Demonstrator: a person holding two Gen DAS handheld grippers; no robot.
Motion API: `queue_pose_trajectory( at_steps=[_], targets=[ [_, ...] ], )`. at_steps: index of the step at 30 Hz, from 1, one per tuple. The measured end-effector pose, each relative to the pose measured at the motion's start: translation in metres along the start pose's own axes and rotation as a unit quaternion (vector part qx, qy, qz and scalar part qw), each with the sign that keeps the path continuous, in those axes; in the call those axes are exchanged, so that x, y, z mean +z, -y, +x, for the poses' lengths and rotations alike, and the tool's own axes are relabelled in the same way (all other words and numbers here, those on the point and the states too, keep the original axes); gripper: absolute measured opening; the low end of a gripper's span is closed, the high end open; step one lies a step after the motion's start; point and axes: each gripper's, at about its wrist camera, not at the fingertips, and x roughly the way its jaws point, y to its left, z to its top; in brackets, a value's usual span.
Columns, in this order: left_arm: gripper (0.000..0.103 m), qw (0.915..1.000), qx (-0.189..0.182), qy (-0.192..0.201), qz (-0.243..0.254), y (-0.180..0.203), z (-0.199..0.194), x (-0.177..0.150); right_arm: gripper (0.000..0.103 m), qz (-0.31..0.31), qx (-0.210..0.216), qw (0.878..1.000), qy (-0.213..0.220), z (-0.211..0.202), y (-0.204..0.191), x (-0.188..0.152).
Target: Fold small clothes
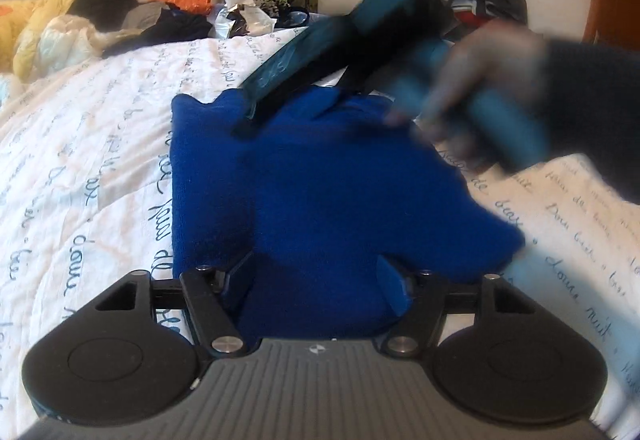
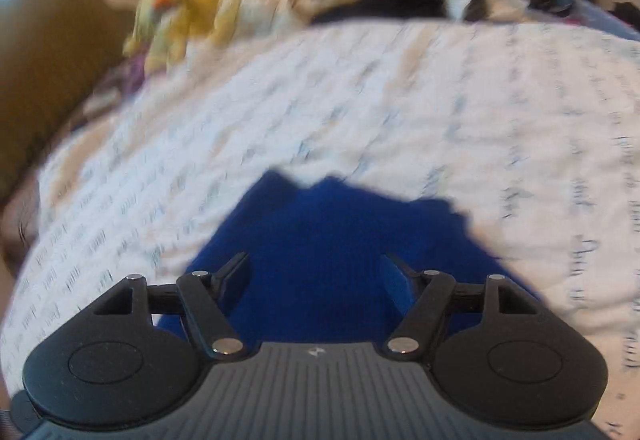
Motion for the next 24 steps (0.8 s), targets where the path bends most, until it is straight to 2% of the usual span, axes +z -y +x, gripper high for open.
queue_pose_trajectory(
  at_steps=[1, 2, 4, 5, 6, 8, 9, 10, 11, 12, 13, 14, 16, 17, 18, 20, 21, 23, 24],
  targets=[
    [0.068, 1.0, 0.002, 0.001, 0.002, 0.0, 0.0, 0.0, 0.078, -0.027, -0.005, 0.999, 0.026, 0.006, -0.001, -0.003],
    [0.067, 1.0, 0.005, -0.001, -0.002, -0.001, -0.003, 0.002, 0.079, -0.022, -0.003, 0.999, 0.033, 0.007, 0.001, -0.001],
    [0.064, 0.9997, 0.004, 0.004, -0.025, -0.007, -0.016, 0.003, 0.079, 0.004, -0.004, 1.0, 0.006, 0.003, 0.003, 0.01],
    [0.064, 0.9994, 0.001, 0.011, -0.034, -0.01, -0.024, 0.002, 0.079, 0.005, -0.013, 1.0, -0.004, -0.005, -0.001, 0.011],
    [0.069, 0.9991, 0.002, 0.016, -0.039, -0.013, -0.03, 0.0, 0.079, -0.002, -0.019, 1.0, 0.005, -0.018, -0.008, 0.007],
    [0.072, 0.9991, -0.003, 0.004, -0.042, -0.016, -0.029, -0.005, 0.08, -0.015, 0.01, 0.998, 0.053, -0.049, -0.022, -0.012],
    [0.073, 0.999, 0.001, -0.004, -0.044, -0.017, -0.023, -0.007, 0.08, -0.019, 0.027, 0.998, 0.054, -0.054, -0.027, -0.022],
    [0.076, 0.9992, 0.016, -0.001, -0.036, -0.016, -0.019, -0.009, 0.082, -0.032, 0.027, 0.998, 0.036, -0.047, -0.03, -0.032],
    [0.076, 0.9992, 0.02, -0.008, -0.032, -0.015, -0.014, -0.008, 0.083, -0.054, 0.004, 0.999, 0.009, -0.03, -0.031, -0.042],
    [0.076, 0.9991, 0.023, -0.009, -0.034, -0.016, -0.015, -0.006, 0.085, -0.088, 0.004, 0.994, 0.057, -0.033, -0.03, -0.056],
    [0.074, 0.9988, 0.022, -0.009, -0.042, -0.018, -0.02, -0.002, 0.085, -0.078, 0.01, 0.995, 0.063, -0.035, -0.026, -0.06],
    [0.074, 0.9984, 0.018, -0.002, -0.053, -0.022, -0.03, -0.001, 0.085, -0.039, 0.013, 0.997, 0.062, -0.046, -0.021, -0.059],
    [0.084, 0.9964, 0.015, 0.015, -0.082, -0.036, -0.047, -0.002, 0.086, 0.033, 0.035, 0.996, 0.069, -0.078, -0.01, -0.065],
    [0.084, 0.9944, 0.013, 0.015, -0.104, -0.045, -0.052, -0.005, 0.087, 0.06, 0.059, 0.993, 0.078, -0.095, -0.002, -0.075],
    [0.082, 0.9915, 0.006, 0.004, -0.13, -0.056, -0.052, -0.008, 0.089, 0.086, 0.077, 0.99, 0.078, -0.108, 0.007, -0.086],
    [0.073, 0.9793, -0.017, -0.038, -0.198, -0.08, -0.039, -0.011, 0.09, 0.147, 0.097, 0.983, 0.048, -0.122, 0.026, -0.112],
    [0.07, 0.9767, -0.024, -0.029, -0.211, -0.085, -0.039, -0.011, 0.091, 0.173, 0.102, 0.979, 0.033, -0.125, 0.034, -0.123],
    [0.059, 0.9709, -0.052, -0.043, -0.23, -0.089, -0.033, -0.006, 0.091, 0.212, 0.116, 0.97, 0.001, -0.122, 0.043, -0.142],
    [0.039, 0.9645, -0.08, -0.062, -0.244, -0.089, -0.026, -0.003, 0.091, 0.211, 0.128, 0.969, 0.013, -0.122, 0.041, -0.149]
  ],
)
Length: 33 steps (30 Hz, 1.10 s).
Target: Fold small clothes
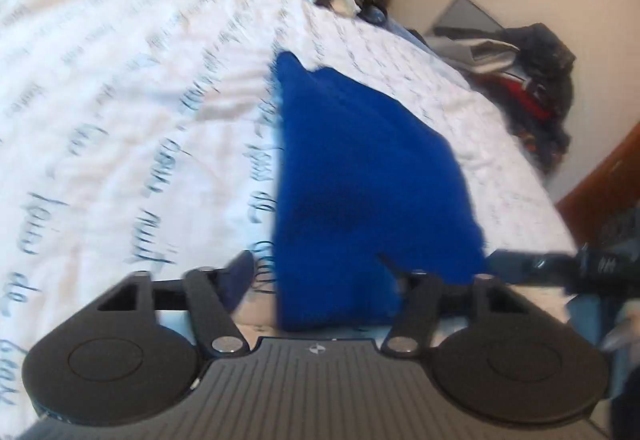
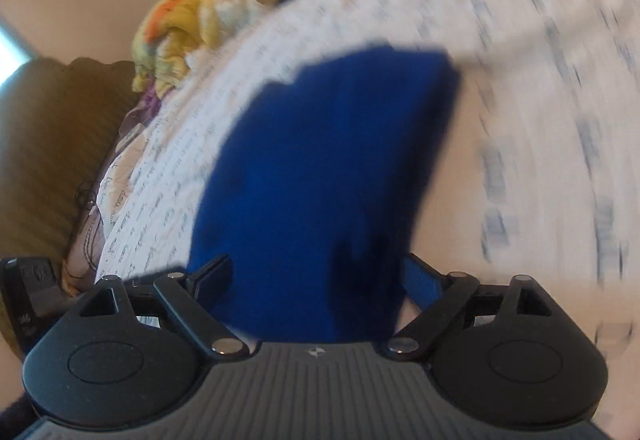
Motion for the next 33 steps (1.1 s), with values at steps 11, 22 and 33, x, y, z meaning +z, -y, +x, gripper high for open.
queue_pose_trajectory(
  at_steps=[11, 22, 33],
  targets=[
    [0.033, 0.9973, 0.046, -0.007, 0.057, 0.007, -0.007, -0.006, 0.018, -0.08, -0.046, 0.995, -0.021, 0.004, -0.005, -0.006],
    [0.06, 0.969, 0.091, 0.009, 0.229, 0.08, 0.04, 0.007, 0.088, -0.14, -0.099, 0.984, 0.052, 0.042, -0.045, 0.089],
    [0.063, 0.9689, 0.092, 0.026, 0.228, 0.072, 0.047, -0.006, 0.103, -0.19, -0.209, 0.959, 0.025, 0.097, -0.037, 0.113]
  ],
)
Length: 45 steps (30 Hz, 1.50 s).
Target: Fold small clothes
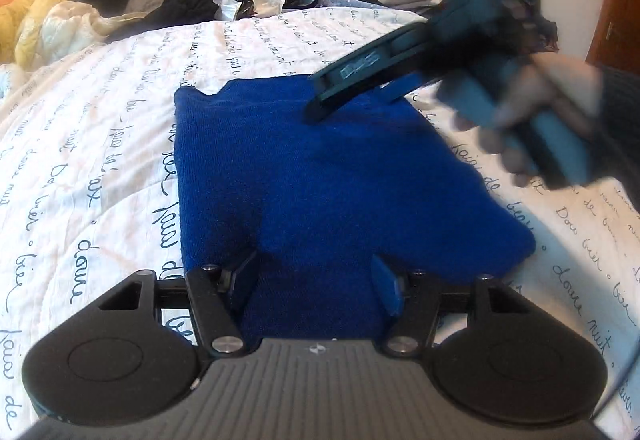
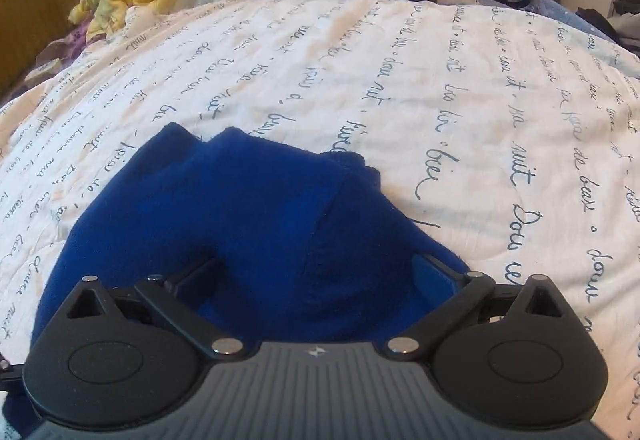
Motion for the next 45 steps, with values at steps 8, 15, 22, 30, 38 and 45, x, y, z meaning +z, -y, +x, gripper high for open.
queue_pose_trajectory(
  at_steps=[8, 15, 22, 30, 38, 45],
  targets=[
    [0.065, 0.9999, 0.004, 0.003, 0.012, 0.006, -0.001, -0.002, 0.103, -0.033, 0.062, 0.997, 0.012, -0.025, -0.038, -0.033],
    [0.074, 0.9994, 0.017, 0.03, 0.002, 0.005, -0.026, -0.005, 0.103, -0.038, 0.038, 0.998, 0.015, -0.026, -0.035, -0.032],
    [0.101, 0.996, 0.068, 0.037, -0.044, 0.0, -0.072, -0.049, 0.103, 0.051, 0.053, 0.994, 0.084, -0.133, -0.027, -0.118],
    [0.103, 0.9887, 0.129, -0.016, -0.073, 0.005, -0.05, -0.065, 0.103, 0.105, -0.051, 0.992, 0.044, -0.125, -0.055, -0.191],
    [0.103, 0.9875, 0.134, -0.018, -0.081, 0.002, -0.049, -0.065, 0.103, 0.102, -0.1, 0.99, 0.022, -0.119, -0.07, -0.19],
    [0.103, 0.9863, 0.136, -0.035, -0.087, 0.003, -0.049, -0.062, 0.103, 0.072, -0.113, 0.991, -0.008, -0.115, -0.078, -0.185]
  ],
)
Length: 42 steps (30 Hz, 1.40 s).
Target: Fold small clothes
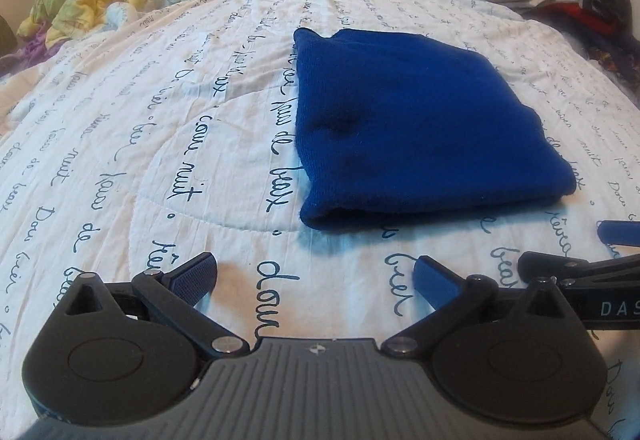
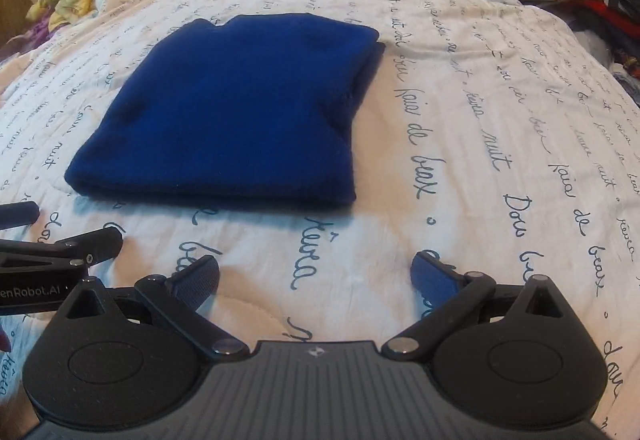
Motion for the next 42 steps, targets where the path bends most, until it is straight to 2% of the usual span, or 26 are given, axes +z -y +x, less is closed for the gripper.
queue_pose_trajectory(
  at_steps=[42],
  targets=[
    [0.103, 0.9999, 0.006, -0.012, -0.007, 0.0019, -0.0005, 0.0034, 0.103, 0.007, -0.005, 1.0, -0.007, 0.0027, 0.001, 0.0024]
  ],
)
